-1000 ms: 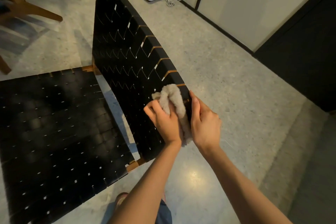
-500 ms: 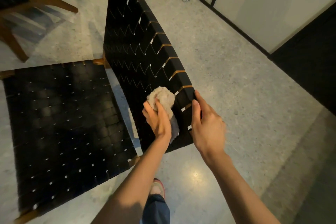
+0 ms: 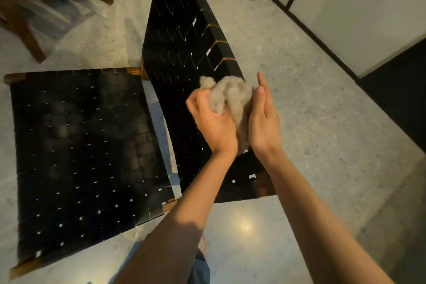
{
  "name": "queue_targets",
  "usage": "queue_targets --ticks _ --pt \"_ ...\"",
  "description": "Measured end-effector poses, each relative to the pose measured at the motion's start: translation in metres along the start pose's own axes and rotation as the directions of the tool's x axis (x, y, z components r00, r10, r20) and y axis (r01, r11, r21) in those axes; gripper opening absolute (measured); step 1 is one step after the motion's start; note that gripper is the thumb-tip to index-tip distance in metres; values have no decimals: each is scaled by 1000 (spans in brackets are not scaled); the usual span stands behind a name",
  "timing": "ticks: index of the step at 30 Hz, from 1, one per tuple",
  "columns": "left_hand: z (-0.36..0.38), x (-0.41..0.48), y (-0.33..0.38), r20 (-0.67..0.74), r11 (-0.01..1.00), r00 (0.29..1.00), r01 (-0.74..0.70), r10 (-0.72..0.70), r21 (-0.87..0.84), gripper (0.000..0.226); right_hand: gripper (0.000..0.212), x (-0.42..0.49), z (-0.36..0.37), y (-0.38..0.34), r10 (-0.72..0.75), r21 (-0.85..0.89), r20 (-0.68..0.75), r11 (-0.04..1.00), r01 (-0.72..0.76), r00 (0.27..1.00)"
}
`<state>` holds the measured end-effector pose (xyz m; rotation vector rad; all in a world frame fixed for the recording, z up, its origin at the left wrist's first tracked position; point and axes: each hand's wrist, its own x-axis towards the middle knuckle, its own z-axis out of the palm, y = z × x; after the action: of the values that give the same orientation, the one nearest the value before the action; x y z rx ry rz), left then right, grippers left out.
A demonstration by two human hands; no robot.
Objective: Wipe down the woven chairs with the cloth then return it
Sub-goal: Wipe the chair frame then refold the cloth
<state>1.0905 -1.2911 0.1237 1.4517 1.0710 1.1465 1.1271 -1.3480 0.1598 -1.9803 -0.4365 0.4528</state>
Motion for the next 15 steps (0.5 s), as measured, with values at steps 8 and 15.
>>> queue_targets --ticks 8,15 --pt "-41 51 -38 47 914 998 -62 48 400 28 43 4 9 0 28 -227 30 974 -20 999" --pt "-6 23 -36 182 987 970 155 -162 51 28 43 7 7 3 117 -115 -33 986 -120 993"
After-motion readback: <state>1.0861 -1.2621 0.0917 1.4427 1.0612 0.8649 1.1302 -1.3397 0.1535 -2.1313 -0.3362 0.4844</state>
